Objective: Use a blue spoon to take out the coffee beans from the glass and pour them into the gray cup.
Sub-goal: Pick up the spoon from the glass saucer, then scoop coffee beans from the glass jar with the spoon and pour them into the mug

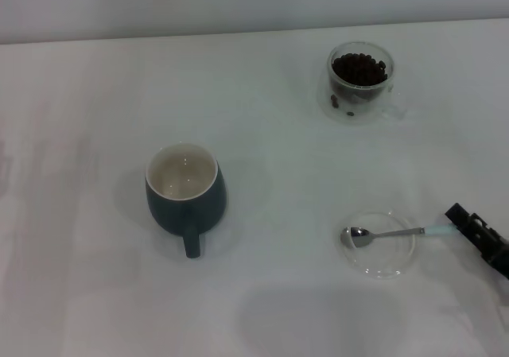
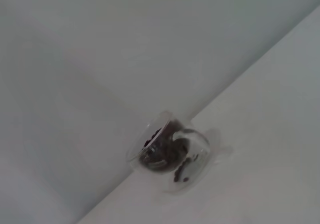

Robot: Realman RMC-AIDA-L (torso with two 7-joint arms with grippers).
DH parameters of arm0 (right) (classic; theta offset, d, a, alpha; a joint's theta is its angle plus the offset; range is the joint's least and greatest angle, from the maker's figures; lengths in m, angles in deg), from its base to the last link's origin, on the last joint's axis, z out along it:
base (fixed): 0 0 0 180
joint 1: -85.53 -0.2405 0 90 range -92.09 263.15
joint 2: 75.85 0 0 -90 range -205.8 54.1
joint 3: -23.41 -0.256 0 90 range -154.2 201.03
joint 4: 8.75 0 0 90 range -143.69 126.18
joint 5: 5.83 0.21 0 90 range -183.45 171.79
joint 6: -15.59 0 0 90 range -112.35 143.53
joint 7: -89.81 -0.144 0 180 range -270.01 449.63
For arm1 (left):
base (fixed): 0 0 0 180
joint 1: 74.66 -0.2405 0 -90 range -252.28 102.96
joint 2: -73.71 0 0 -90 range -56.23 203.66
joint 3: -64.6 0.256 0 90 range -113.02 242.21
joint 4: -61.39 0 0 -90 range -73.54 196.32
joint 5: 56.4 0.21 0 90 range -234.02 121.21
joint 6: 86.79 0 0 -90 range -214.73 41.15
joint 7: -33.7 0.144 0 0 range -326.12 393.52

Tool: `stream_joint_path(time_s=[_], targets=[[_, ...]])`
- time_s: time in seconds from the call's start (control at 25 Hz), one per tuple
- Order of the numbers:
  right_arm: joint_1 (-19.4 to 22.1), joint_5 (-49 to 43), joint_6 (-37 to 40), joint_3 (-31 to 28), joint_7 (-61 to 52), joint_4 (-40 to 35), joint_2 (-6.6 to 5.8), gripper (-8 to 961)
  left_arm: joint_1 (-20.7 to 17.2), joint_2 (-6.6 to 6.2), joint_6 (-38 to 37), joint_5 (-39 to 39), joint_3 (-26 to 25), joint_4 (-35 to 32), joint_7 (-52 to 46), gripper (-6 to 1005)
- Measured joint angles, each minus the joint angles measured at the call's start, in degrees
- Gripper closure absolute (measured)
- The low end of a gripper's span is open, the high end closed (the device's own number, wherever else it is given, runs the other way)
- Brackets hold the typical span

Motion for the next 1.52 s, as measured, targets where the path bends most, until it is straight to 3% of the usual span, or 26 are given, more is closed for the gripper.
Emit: stream_joint_path(time_s=[0.4, 0.92, 1.12, 1.36, 1.52], targets=[[-1.18, -0.79, 0.04, 3.31, -3.87, -0.73, 0.13, 237, 0.0, 0.0, -0.01, 0.04, 0.01, -0.01, 0.0, 320], [-1.22, -2.41, -0.85, 3.32, -8.91, -3.31, 0.08, 677, -0.15, 0.0, -0.01, -0.3, 0.02, 0.02, 0.0, 319], [-0.51, -2.46, -3.19, 3.39, -12.69, -7.02, -0.07, 772, -0.25, 0.09, -0.01, -0.32, 0.01, 0.06, 0.0, 319], [0.81, -2.08, -6.64, 2.72, -20.57, -16.07, -0.35, 809, -0.26, 0.1, -0.01, -0.32, 0.01, 0.07, 0.0, 319], [-1.01, -1.66, -6.77, 2.23, -23.04, -22.03, -0.5, 809, -0.33, 0.19, -0.01, -0.32, 0.01, -0.18, 0.0, 319]])
